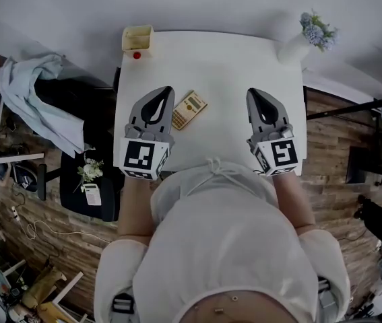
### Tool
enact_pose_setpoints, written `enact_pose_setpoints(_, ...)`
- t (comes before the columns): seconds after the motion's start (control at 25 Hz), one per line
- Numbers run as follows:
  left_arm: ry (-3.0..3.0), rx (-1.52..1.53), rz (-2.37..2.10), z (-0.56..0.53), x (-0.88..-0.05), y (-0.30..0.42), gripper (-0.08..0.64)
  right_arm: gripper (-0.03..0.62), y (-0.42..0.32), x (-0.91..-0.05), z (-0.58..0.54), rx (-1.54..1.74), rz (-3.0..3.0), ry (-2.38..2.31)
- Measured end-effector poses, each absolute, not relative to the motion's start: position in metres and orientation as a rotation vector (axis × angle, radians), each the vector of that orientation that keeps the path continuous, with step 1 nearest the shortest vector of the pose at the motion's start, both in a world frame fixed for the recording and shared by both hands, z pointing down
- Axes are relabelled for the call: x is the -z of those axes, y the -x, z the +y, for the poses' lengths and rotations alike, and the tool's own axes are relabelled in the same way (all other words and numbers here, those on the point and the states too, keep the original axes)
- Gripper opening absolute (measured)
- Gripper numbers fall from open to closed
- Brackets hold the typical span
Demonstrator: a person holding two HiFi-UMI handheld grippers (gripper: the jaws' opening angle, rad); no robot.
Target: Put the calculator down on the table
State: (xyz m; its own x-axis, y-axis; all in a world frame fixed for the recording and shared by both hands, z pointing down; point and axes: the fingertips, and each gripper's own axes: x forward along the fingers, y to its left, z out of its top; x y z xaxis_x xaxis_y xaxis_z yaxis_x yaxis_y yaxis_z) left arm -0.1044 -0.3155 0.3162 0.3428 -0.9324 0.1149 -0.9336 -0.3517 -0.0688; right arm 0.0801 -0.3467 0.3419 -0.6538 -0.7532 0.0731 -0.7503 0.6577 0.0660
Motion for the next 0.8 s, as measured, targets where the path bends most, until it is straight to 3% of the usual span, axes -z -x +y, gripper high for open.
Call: enact_pose_setpoints(0.8,-2.603,-0.194,-1.732,-0.312,-0.321,0.107,0.018,0.002,-0.072,-0.35,-0.344,-0.038,-2.78,-1.224)
